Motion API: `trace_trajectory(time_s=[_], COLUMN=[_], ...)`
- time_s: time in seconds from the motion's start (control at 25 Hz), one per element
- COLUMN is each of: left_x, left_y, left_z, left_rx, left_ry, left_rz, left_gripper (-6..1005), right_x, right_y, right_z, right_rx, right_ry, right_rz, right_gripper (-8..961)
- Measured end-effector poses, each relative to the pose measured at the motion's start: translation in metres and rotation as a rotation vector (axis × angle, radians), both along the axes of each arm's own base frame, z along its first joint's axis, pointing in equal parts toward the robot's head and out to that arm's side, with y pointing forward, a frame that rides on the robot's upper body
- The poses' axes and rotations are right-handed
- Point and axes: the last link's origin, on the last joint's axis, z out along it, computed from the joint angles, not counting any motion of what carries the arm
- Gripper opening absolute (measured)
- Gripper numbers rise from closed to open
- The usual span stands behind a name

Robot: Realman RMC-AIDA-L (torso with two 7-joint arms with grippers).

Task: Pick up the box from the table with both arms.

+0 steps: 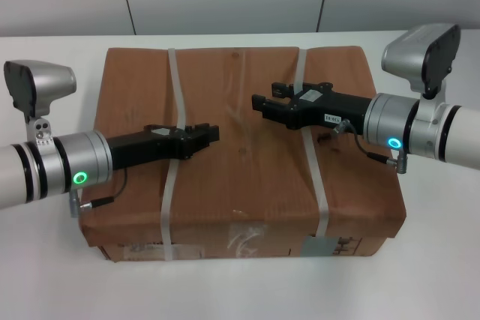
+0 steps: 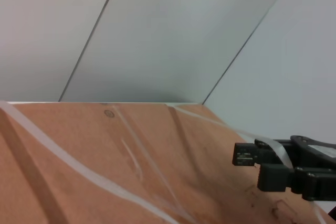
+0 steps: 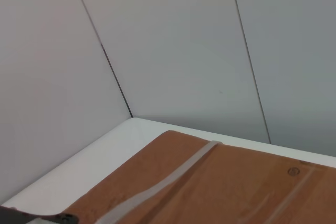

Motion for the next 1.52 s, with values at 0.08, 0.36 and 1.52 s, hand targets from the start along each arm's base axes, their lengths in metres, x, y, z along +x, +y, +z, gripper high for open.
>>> trace_trajectory(time_s=[0.08, 0.36, 1.52], left_x=[0.0, -0.001, -0.003], left_y=[0.0, -0.001, -0.006], left_z=[0.0, 0.0, 0.002], left_rx=[0.001, 0.004, 0.009], left_ry=[0.002, 0.002, -0.019], left_rz=[-0.003, -0.002, -0.014], left_gripper=[325, 174, 129], right_x=[0.0, 0.001, 0.016], right_y=[0.0, 0.0, -0.011], right_z=[0.0, 0.001, 0.008], right_rx=[0.0, -0.001, -0.029], right_ry=[0.0, 0.019, 0.213], right_rz=[0.0, -0.024, -0.247], right_gripper=[583, 507, 43])
